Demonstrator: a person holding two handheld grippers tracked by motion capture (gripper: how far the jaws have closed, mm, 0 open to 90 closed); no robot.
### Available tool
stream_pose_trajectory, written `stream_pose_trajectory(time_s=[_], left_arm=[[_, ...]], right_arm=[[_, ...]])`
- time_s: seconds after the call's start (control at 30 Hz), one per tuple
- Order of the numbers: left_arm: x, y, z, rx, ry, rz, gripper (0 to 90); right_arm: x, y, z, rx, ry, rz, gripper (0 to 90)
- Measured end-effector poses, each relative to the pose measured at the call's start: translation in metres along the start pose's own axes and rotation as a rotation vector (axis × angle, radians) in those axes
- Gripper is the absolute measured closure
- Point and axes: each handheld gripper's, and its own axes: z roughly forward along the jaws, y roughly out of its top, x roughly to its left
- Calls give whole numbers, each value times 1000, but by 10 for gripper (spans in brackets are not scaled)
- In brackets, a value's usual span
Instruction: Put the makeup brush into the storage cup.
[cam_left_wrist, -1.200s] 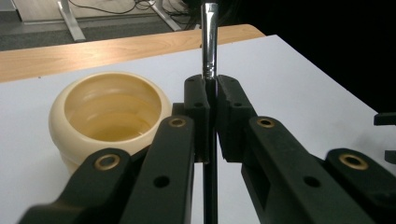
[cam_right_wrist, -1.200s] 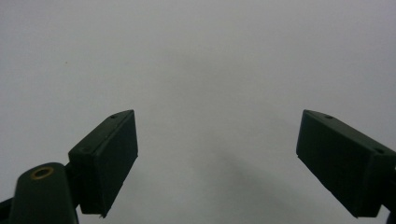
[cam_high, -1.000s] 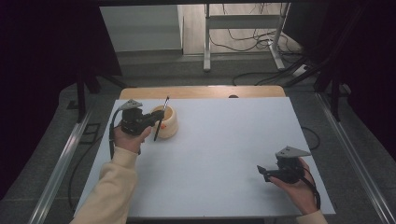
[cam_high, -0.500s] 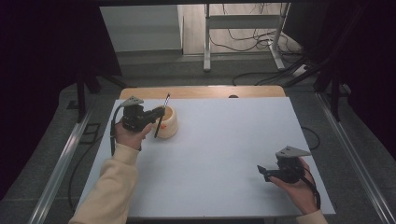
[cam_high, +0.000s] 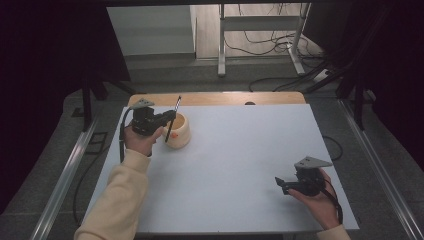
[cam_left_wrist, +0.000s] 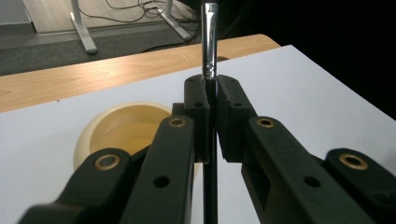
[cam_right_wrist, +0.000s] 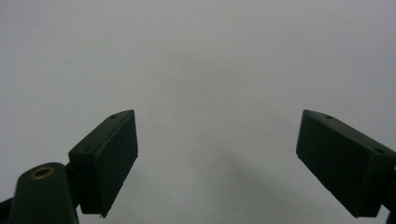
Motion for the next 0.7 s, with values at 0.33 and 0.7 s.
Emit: stream_pose_trajectory(time_s=[0.33, 0.7], left_arm=[[6, 2, 7, -6, 10, -12, 838], [9, 13, 8, -19, 17, -17, 839]], right_arm=[[-1, -1, 0, 2, -2, -2, 129], [-1, 0, 0, 1, -3, -3, 130]])
